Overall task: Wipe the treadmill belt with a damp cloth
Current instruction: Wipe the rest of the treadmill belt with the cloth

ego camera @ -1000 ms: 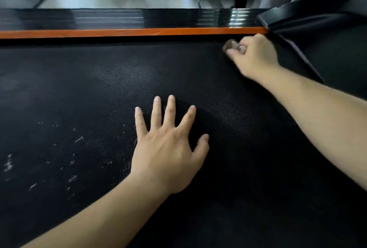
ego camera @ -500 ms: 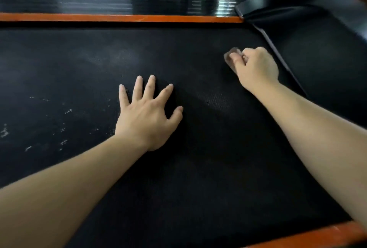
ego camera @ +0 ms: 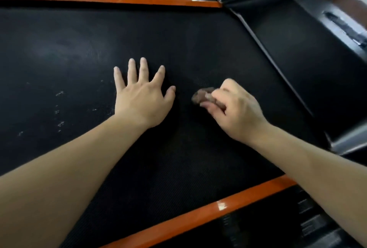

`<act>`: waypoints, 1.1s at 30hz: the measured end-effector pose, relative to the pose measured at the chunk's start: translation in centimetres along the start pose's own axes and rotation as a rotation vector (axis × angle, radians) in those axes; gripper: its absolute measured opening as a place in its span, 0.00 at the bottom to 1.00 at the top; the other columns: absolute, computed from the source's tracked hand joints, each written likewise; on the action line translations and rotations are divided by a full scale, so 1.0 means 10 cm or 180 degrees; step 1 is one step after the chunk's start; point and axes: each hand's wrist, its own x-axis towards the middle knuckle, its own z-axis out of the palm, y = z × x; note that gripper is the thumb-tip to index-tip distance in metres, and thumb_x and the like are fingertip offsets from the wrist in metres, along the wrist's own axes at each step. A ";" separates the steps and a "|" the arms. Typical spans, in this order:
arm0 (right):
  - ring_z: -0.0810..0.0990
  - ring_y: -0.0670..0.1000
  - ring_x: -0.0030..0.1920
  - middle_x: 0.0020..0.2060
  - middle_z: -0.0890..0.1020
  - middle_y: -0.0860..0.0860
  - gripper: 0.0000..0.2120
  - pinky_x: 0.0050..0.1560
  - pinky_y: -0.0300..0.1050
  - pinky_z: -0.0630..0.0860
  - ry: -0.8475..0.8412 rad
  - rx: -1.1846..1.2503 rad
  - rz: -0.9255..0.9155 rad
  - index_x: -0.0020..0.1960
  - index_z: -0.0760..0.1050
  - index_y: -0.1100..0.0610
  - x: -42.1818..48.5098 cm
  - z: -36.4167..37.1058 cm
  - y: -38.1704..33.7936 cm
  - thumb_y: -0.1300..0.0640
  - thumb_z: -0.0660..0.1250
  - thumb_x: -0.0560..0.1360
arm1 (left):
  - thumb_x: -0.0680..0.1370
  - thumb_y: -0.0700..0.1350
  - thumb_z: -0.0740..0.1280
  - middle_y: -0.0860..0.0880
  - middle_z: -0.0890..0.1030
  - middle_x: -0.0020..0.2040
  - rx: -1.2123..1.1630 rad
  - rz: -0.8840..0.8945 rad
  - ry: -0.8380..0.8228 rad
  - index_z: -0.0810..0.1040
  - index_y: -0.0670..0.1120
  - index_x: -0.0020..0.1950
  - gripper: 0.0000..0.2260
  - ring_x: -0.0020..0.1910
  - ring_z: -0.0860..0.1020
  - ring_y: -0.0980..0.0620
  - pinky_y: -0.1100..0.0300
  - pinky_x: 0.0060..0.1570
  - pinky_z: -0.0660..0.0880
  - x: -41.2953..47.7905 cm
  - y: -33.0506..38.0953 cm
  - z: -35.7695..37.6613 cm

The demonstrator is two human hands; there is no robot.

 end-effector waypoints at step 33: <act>0.78 0.61 0.53 0.53 0.79 0.58 0.20 0.50 0.52 0.74 0.0266 -0.0462 0.0464 0.53 0.81 0.54 2.77 0.19 1.45 0.38 0.64 0.76 | 0.82 0.66 0.44 0.45 0.44 0.84 -0.0120 -0.0375 0.0288 0.49 0.57 0.83 0.30 0.82 0.38 0.45 0.42 0.79 0.36 0.55 0.92 0.19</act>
